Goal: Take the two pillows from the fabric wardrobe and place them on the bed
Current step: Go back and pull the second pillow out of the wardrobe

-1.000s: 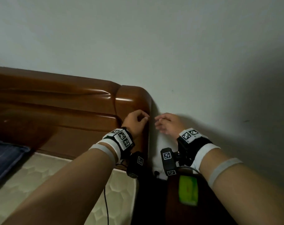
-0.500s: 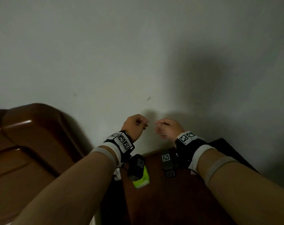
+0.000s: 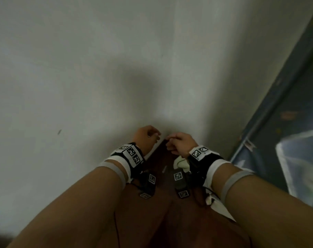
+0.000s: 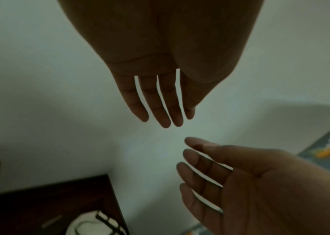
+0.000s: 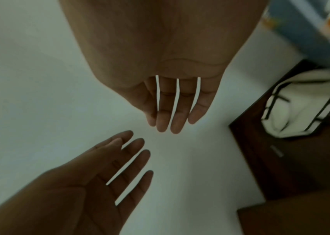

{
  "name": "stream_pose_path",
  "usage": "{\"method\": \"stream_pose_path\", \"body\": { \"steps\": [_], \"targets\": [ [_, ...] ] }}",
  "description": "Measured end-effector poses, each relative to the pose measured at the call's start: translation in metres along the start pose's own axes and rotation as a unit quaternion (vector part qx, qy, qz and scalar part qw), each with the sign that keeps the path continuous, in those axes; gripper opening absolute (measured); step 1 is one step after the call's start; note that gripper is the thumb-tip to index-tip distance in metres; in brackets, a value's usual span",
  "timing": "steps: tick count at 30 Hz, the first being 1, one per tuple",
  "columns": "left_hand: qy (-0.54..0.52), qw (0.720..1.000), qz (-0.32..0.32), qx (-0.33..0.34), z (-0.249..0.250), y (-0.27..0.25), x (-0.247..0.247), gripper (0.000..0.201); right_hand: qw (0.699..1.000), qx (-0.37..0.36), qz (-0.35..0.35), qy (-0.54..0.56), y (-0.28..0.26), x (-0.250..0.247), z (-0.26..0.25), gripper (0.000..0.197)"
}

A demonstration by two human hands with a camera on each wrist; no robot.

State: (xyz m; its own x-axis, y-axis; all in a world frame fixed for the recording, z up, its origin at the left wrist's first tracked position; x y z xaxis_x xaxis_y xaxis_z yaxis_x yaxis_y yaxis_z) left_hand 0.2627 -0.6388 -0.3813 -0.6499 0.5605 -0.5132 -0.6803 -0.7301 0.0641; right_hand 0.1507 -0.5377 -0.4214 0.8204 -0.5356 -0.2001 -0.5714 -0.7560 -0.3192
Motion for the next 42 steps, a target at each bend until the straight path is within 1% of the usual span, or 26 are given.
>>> {"method": "stream_pose_path", "body": {
  "steps": [3,6,10,12,14,17,20,21,22,24,27,30,33,36,39,42],
  "targets": [
    [-0.018,0.998,-0.061,0.004,0.024,0.015,0.069,0.017,0.999,0.023,0.045,0.014,-0.002,-0.065,0.025,0.028],
    [-0.034,0.992,-0.124,0.018,0.052,0.020,0.143,0.031,0.993,0.038,0.106,0.036,-0.013,-0.134,0.052,0.033],
    [-0.047,0.977,-0.198,0.055,0.110,-0.001,0.244,0.026,0.980,0.052,0.188,0.040,-0.064,-0.234,0.092,0.021],
    [-0.072,0.964,-0.245,0.081,0.148,-0.020,0.295,0.029,0.970,0.064,0.226,0.055,-0.100,-0.285,0.110,0.022],
    [-0.081,0.942,-0.306,0.110,0.183,-0.043,0.348,0.026,0.958,0.071,0.272,0.063,-0.136,-0.332,0.129,0.027],
    [-0.069,0.902,-0.400,0.149,0.225,-0.087,0.421,0.022,0.933,0.107,0.334,0.081,-0.185,-0.386,0.167,0.019],
    [-0.023,0.872,-0.449,0.192,0.248,-0.116,0.479,0.015,0.902,0.147,0.388,0.118,-0.225,-0.423,0.210,0.017],
    [0.000,0.865,-0.461,0.198,0.251,-0.121,0.496,0.013,0.891,0.159,0.403,0.133,-0.234,-0.433,0.223,0.019],
    [0.021,0.860,-0.471,0.194,0.249,-0.123,0.512,0.016,0.881,0.176,0.415,0.146,-0.243,-0.440,0.235,0.019],
    [0.051,0.856,-0.481,0.184,0.243,-0.122,0.540,0.026,0.863,0.211,0.427,0.169,-0.254,-0.454,0.258,0.021],
    [0.112,0.845,-0.487,0.191,0.231,-0.110,0.579,0.035,0.843,0.262,0.433,0.185,-0.258,-0.472,0.289,0.023],
    [0.134,0.844,-0.501,0.137,0.210,-0.098,0.613,0.048,0.824,0.304,0.442,0.181,-0.258,-0.488,0.309,0.021],
    [0.132,0.854,-0.495,0.089,0.192,-0.096,0.639,0.064,0.809,0.323,0.453,0.188,-0.258,-0.503,0.327,0.023],
    [0.126,0.877,-0.462,0.034,0.174,-0.094,0.662,0.072,0.814,0.328,0.447,0.174,-0.252,-0.523,0.343,0.023],
    [0.112,0.904,-0.412,-0.031,0.157,-0.089,0.679,0.076,0.823,0.331,0.434,0.156,-0.240,-0.546,0.361,0.020],
    [0.107,0.924,-0.361,-0.071,0.143,-0.083,0.697,0.083,0.837,0.319,0.423,0.141,-0.221,-0.572,0.379,0.015]
  ]
}}
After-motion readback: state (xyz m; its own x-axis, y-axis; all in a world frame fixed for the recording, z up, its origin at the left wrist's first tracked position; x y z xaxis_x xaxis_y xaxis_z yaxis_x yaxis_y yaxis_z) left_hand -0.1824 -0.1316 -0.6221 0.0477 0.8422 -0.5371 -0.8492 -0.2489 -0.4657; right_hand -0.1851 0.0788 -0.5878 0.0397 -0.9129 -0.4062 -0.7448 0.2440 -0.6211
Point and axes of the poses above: each hand's wrist, its own y-axis towards the middle knuckle, its own x-axis out of the palm, z = x × y, the point moved 10 cm from there along y, towards the middle knuckle, and after that the axes turned 3 degrees about x, right-handed, at the moved point
